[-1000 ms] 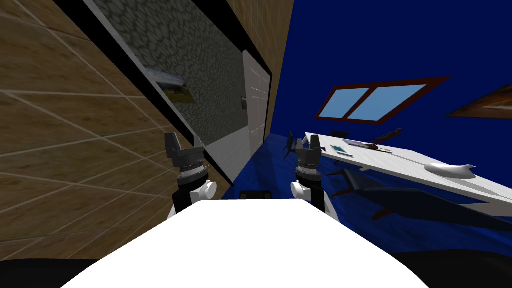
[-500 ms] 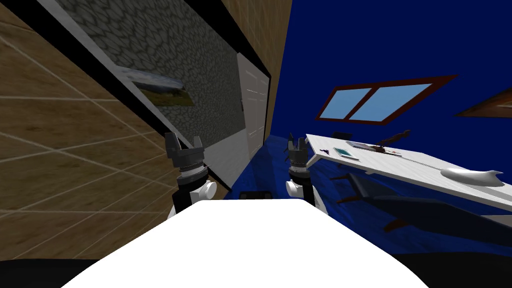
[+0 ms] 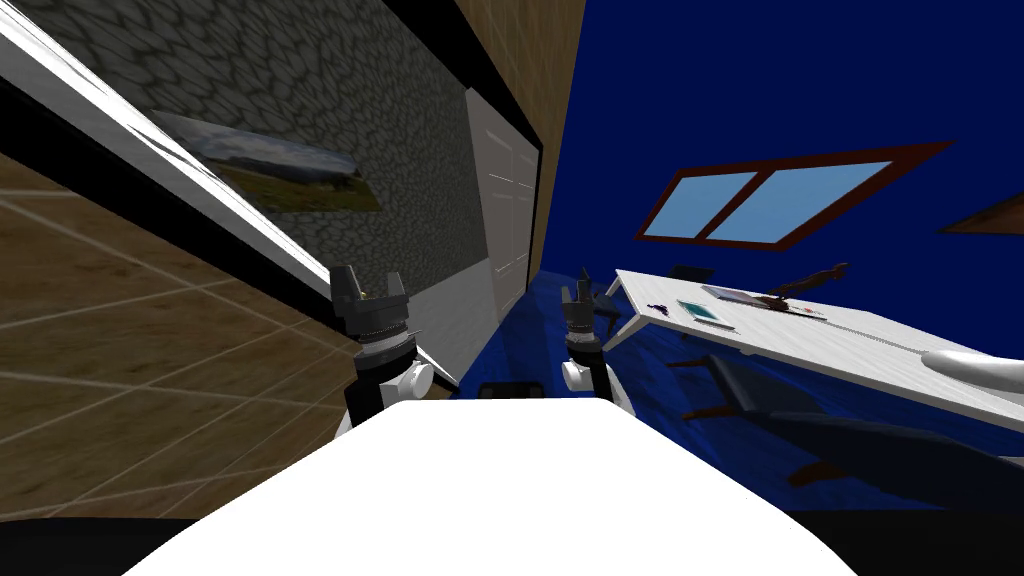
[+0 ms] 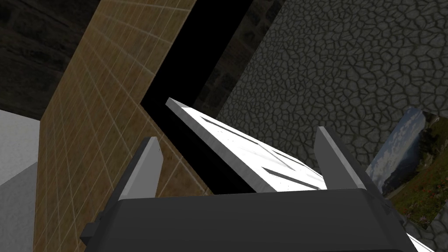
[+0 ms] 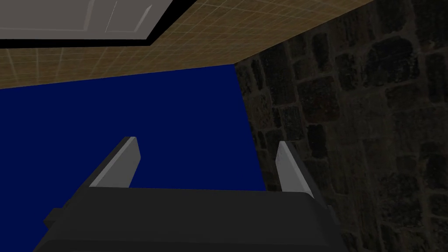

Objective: Push the door open

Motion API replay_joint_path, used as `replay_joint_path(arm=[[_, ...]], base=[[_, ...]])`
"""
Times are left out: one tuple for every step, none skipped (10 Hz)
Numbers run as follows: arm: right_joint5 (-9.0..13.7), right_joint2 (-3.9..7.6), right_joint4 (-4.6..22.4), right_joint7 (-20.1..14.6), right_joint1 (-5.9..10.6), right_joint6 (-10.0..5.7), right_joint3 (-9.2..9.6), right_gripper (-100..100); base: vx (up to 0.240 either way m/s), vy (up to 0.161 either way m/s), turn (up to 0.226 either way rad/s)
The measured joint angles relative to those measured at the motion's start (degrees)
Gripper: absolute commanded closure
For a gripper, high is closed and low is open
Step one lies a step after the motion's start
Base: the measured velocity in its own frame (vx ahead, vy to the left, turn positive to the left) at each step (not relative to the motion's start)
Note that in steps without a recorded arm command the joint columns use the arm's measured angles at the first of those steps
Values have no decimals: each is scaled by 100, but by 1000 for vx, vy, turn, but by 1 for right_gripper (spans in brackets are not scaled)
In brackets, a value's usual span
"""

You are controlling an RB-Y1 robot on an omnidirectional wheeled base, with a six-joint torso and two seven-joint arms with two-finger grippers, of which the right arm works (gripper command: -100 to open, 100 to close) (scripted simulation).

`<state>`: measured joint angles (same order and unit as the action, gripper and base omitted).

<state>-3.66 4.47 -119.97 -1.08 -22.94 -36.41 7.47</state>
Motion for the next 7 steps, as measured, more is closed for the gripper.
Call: replay_joint_path(arm=[[-4,15,111,-10,12,-34,114,-100],[-5,20,232,-19,90,-34,193,-100],[8,46,419,-43,176,-65,266,-100],[7,59,520,-64,247,-38,380,-100],[13,85,619,-85,261,-52,468,-100],[14,98,710,-99,272,-86,548,-100],[21,113,824,-116,322,-111,604,-100]], base=[[120,-28,-1],[135,-32,0],[182,-48,-2],[167,-41,5],[128,-30,-1],[100,-27,-2],[95,-18,0]])
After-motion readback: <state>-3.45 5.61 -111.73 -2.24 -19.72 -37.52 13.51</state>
